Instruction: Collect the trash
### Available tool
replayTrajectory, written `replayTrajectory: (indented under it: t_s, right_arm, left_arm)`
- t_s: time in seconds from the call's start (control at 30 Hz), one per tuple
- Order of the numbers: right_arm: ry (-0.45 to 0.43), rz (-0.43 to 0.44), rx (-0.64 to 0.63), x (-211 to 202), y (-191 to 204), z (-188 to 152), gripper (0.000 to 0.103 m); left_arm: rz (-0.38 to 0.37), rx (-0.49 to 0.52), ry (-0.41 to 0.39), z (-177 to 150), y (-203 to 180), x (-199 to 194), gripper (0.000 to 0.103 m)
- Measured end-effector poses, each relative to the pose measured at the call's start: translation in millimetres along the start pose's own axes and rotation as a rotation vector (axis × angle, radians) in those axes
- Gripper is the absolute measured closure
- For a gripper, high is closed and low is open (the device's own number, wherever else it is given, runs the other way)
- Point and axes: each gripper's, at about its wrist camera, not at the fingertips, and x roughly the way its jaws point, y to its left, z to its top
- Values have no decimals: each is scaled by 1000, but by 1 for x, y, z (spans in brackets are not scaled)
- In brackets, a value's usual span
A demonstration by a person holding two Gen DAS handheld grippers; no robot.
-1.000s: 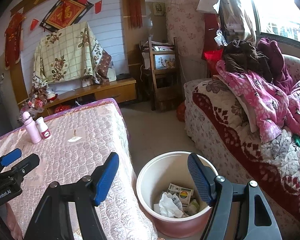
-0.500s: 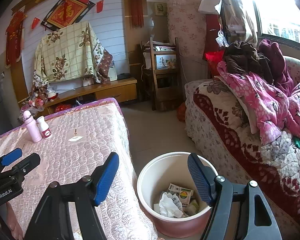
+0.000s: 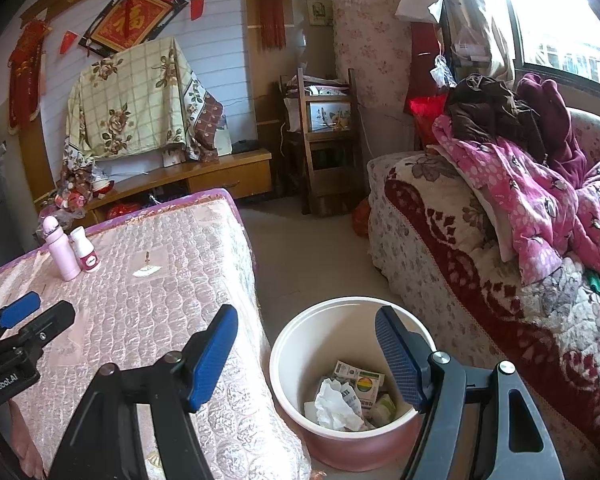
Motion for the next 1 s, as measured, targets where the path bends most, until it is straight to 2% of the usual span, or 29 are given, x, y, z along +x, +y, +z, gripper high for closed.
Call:
replayTrajectory:
  t_s: [0.47, 1.0]
  right_arm:
    - [3, -3, 13, 4, -5, 2, 29]
    - [32, -12, 2, 13, -2, -1, 28]
  left_arm:
    - [-1, 23, 6, 0, -10, 5, 15]
    - [-13, 0, 22, -3, -4, 12, 15]
